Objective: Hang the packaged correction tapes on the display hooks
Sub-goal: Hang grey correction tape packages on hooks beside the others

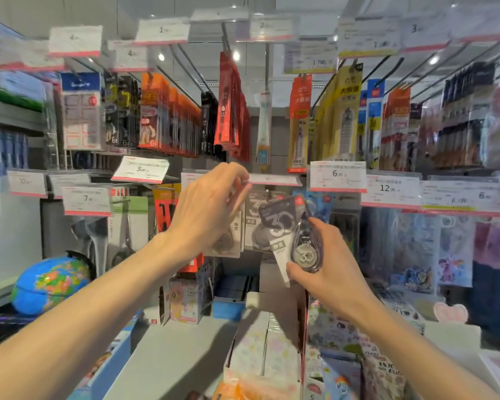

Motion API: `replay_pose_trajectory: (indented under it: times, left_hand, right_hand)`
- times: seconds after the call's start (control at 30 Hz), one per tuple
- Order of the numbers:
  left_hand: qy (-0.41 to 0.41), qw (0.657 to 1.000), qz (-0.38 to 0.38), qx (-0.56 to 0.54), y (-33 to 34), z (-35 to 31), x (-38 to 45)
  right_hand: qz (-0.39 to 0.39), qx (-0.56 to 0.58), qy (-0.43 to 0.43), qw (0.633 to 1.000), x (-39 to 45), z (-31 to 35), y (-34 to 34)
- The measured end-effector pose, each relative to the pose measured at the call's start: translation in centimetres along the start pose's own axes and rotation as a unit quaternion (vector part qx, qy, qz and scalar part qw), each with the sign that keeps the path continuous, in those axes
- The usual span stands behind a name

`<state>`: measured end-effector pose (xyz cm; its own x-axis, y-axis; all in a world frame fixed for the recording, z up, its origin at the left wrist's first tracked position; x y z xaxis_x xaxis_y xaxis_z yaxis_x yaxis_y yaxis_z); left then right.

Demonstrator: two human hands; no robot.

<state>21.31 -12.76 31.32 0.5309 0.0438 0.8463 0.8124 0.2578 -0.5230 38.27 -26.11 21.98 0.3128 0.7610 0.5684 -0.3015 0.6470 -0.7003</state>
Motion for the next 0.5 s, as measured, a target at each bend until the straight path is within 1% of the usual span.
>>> replay_pose_trajectory:
  times: [0.2,0.37,0.5]
  left_hand:
    - [0.005,1.000,0.002,-0.019,-0.4,0.5,0.3]
    - [0.004,1.000,0.011,-0.017,-0.3,0.5,0.1]
    - [0.008,1.000,0.006,-0.019,-0.3,0.4,0.0]
  right_hand:
    - [-0.008,-0.004,-0.004,1.000,2.7,1.7,1.0]
    - [-0.011,-0.037,0.023,0.999,3.9,2.0,2.2]
    - [-0.001,-0.042,0.070,0.997,4.5,1.0,3.5]
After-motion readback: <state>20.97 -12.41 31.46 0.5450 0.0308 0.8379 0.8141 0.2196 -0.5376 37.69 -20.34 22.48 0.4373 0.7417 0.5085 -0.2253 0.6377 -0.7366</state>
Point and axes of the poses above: each hand's wrist, its own x-axis towards the middle knuckle, its own y-axis out of the palm, z = x × y, the point moved 6 cm from there along x, towards the middle knuckle, and after that the axes turned 14 degrees about z, right-handed, at the moved point
